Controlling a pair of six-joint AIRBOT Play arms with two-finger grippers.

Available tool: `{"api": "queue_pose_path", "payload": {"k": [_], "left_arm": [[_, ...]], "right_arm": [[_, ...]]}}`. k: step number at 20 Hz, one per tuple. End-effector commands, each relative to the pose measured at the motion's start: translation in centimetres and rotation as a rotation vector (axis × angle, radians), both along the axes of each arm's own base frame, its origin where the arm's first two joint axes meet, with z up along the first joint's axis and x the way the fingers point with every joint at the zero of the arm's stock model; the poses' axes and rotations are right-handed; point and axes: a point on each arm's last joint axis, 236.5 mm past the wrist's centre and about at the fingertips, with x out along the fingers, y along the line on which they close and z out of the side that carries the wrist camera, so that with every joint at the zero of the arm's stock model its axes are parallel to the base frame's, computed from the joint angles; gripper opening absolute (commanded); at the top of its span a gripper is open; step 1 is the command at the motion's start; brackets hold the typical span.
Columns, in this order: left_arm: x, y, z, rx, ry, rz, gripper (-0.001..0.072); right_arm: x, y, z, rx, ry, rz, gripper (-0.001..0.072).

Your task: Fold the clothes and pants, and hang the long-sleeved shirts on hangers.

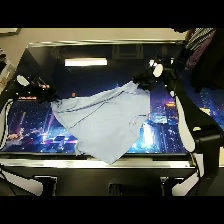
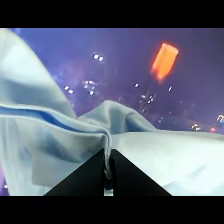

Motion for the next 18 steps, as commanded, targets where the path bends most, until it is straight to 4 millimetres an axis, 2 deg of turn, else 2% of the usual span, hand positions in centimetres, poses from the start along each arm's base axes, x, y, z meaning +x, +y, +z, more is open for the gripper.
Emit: {"api": "queue_pose_path", "payload": {"k": [1, 3, 5, 6, 7, 9, 14, 16, 18], "left_arm": [[0.4, -0.2, 0.3, -0.004, -0.008, -0.03, 0.002], [0.6, -0.3, 1.3, -0.006, -0.015, -0.038, 0.0021], [0.5, -0.4, 2.0, -0.006, -0.02, -0.044, 0.0021], [0.3, -0.3, 2.3, -0.007, -0.018, -0.045, 0.0021], [0.1, -0.3, 2.5, -0.008, -0.013, -0.047, 0.0021], [-0.5, -0.3, 2.5, -0.014, 0.008, -0.053, 0.0021], [-1.4, -0.2, 2.3, -0.023, 0.045, -0.063, 0.0021], [-1.6, -0.3, 2.3, -0.025, 0.054, -0.067, 0.0021], [-1.8, -0.4, 2.2, -0.027, 0.06, -0.069, 0.0021]], "right_arm": [[-2.2, -0.2, 4.7, 0.18, -0.017, 0.164, 0.0457], [-5.4, -5.0, 6.8, 0.126, 0.017, 0.239, 0.0457], [-9.7, -9.7, 7.2, 0.033, 0.111, 0.282, 0.0457], [-11.6, -11.0, 7.1, 0.013, 0.148, 0.281, 0.0457], [-13.5, -11.3, 6.7, 0.021, 0.172, 0.284, 0.0457], [-17.7, -10.2, 4.4, 0.056, 0.25, 0.278, 0.0492], [-29.6, -1.2, -3.1, 0.292, 0.38, 0.243, 0.0492], [-32.9, 2.0, -5.0, 0.342, 0.382, 0.225, 0.0493], [-35.5, 4.3, -6.6, 0.356, 0.411, 0.212, 0.0496]]}}
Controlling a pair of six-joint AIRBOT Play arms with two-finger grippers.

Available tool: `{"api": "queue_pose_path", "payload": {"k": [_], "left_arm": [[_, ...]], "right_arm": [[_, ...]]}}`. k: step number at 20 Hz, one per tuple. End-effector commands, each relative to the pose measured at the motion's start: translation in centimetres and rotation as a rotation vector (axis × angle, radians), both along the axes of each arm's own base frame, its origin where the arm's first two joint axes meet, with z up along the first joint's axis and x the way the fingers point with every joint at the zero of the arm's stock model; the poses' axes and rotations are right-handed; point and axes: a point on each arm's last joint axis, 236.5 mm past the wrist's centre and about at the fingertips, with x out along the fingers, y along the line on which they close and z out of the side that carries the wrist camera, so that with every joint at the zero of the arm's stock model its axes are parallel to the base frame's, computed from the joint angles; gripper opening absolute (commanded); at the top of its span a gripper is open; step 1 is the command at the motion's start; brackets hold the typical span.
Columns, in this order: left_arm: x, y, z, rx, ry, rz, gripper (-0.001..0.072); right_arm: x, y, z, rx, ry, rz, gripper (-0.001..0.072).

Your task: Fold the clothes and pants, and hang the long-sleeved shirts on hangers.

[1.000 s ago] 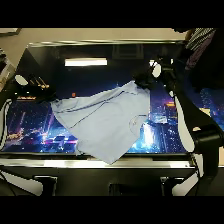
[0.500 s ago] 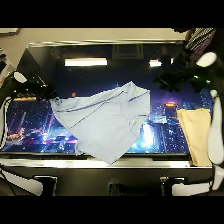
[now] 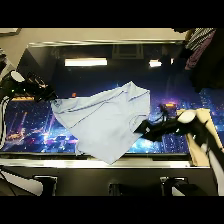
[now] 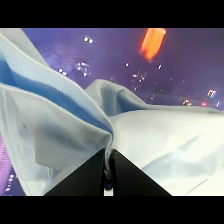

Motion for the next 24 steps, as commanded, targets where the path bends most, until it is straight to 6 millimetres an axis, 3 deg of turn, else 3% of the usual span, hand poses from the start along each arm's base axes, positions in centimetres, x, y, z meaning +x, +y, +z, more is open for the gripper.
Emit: {"api": "queue_pose_path", "payload": {"k": [1, 5, 10, 16, 20, 22, 24], "left_arm": [[-0.5, -0.1, 0.0, -0.005, 0.02, -0.008, 0.0021], [-0.9, -0.2, -0.1, -0.008, 0.034, -0.015, 0.0021], [-0.9, -0.2, -0.1, -0.008, 0.035, -0.014, 0.0021], [-0.9, -0.2, -0.1, -0.008, 0.035, -0.014, 0.0021], [-0.9, 0.5, -0.1, -0.009, 0.035, 0.0, 0.0022], [-1.0, 1.1, 0.1, -0.011, 0.039, 0.012, 0.0021], [-1.2, 2.0, 0.6, -0.014, 0.037, 0.029, 0.0021]], "right_arm": [[-5.3, 4.0, -3.6, 0.025, 0.054, -0.051, 0.0505], [-6.7, 6.6, -5.3, -0.033, 0.035, -0.056, 0.0505], [-7.9, 7.9, -7.4, -0.077, 0.089, -0.069, 0.0503], [-5.8, 7.9, -7.6, -0.085, 0.029, -0.148, 0.0471], [-4.4, 7.8, -7.5, -0.082, -0.006, -0.191, 0.0034], [-4.3, 8.1, -7.0, -0.066, -0.02, -0.186, 0.0039], [-3.3, 8.0, -5.2, -0.031, -0.065, -0.207, 0.0036]]}}
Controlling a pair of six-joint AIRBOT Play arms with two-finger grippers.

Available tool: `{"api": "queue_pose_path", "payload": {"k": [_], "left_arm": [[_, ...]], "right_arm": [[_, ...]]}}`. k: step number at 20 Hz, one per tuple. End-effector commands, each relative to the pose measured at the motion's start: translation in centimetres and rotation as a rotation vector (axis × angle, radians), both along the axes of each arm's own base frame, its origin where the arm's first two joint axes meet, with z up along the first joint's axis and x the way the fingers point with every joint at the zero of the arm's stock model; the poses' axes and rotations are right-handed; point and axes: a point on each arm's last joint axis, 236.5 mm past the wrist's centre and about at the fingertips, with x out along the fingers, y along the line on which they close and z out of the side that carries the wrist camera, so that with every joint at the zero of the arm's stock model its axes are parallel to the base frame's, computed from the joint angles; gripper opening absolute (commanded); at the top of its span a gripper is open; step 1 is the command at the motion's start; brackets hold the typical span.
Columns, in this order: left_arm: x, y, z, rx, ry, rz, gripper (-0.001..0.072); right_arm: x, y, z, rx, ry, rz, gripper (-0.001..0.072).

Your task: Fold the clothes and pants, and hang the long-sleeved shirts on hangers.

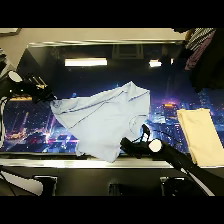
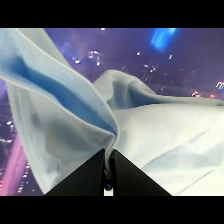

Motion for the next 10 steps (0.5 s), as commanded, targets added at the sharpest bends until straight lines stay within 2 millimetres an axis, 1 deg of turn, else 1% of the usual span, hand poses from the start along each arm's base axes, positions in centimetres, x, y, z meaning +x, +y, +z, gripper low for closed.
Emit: {"api": "queue_pose_path", "payload": {"k": [1, 2, 3, 4, 5, 6, 7, 8, 9, 10], "left_arm": [[-0.4, 1.5, 1.1, -0.008, -0.004, 0.028, 0.0021], [-0.6, 2.1, 1.8, -0.009, -0.01, 0.04, 0.0021], [-0.8, 2.8, 2.7, -0.007, -0.022, 0.053, 0.0021], [-1.1, 3.6, 4.0, -0.003, -0.041, 0.069, 0.0021], [-1.3, 4.4, 5.5, 0.004, -0.069, 0.085, 0.0021], [-1.6, 5.1, 7.1, 0.012, -0.099, 0.1, 0.0021], [-1.9, 5.8, 8.9, 0.023, -0.138, 0.115, 0.0021], [-2.2, 6.2, 10.9, 0.028, -0.18, 0.128, 0.0021], [-2.6, 6.4, 13.4, 0.03, -0.232, 0.141, 0.0021], [-3.2, 6.3, 15.8, 0.028, -0.283, 0.152, 0.0021]], "right_arm": [[2.2, -0.4, 3.1, 0.051, -0.094, -0.049, 0.0036], [3.8, -1.1, 5.2, 0.073, -0.158, -0.071, 0.0035], [5.9, -2.4, 8.1, 0.091, -0.247, -0.103, 0.0035], [8.1, -4.1, 11.7, 0.107, -0.351, -0.141, 0.0035], [9.8, -5.8, 15.4, 0.115, -0.449, -0.167, 0.0035], [11.2, -7.5, 19.8, 0.117, -0.563, -0.181, 0.0035], [11.9, -8.9, 23.9, 0.116, -0.662, -0.184, 0.0035], [12.2, -10.0, 28.0, 0.108, -0.759, -0.174, 0.0035], [12.0, -10.8, 32.5, 0.094, -0.869, -0.151, 0.0035], [11.4, -11.3, 37.0, 0.081, -0.973, -0.128, 0.0036]]}}
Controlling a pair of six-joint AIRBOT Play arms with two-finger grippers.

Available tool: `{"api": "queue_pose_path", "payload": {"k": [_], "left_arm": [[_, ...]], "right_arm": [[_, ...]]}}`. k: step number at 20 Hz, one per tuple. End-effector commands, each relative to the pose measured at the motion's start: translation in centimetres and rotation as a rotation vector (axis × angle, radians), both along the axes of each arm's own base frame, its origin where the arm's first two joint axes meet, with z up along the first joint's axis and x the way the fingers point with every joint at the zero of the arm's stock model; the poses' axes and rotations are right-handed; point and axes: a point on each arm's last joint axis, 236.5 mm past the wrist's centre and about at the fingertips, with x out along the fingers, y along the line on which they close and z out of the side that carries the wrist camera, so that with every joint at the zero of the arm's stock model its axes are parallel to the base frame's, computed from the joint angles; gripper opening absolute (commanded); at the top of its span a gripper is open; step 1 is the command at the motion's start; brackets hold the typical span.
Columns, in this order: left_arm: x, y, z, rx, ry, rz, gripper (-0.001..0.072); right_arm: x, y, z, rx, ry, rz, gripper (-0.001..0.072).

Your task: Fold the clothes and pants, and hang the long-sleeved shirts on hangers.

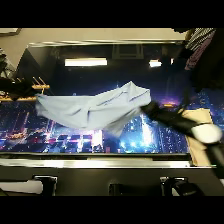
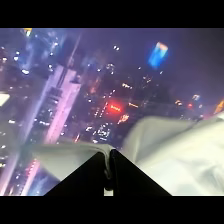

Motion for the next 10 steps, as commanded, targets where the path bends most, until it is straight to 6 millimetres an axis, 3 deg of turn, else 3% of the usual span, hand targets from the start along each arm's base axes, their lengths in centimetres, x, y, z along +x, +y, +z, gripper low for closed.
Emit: {"api": "queue_pose_path", "payload": {"k": [1, 4, 6, 8, 10], "left_arm": [[-2.2, 0.8, 7.9, 0.013, -0.153, 0.059, 0.0021], [-6.5, 0.5, 15.4, 0.036, -0.283, 0.141, 0.0021], [-9.9, 0.4, 20.5, 0.075, -0.4, 0.2, 0.0021], [-13.6, 0.4, 24.6, 0.137, -0.507, 0.264, 0.0021], [-16.6, 0.6, 27.4, 0.213, -0.592, 0.317, 0.0021]], "right_arm": [[-2.1, -2.9, 14.8, -0.112, -0.37, 0.015, 0.0036], [-7.2, -2.5, 27.2, -0.185, -0.691, 0.036, 0.0036], [-11.2, -3.3, 34.0, -0.232, -0.877, -0.018, 0.0036], [-14.6, -5.2, 39.1, -0.276, -1.007, -0.131, 0.0036], [-16.6, -7.4, 42.1, -0.3, -1.075, -0.25, 0.0036]]}}
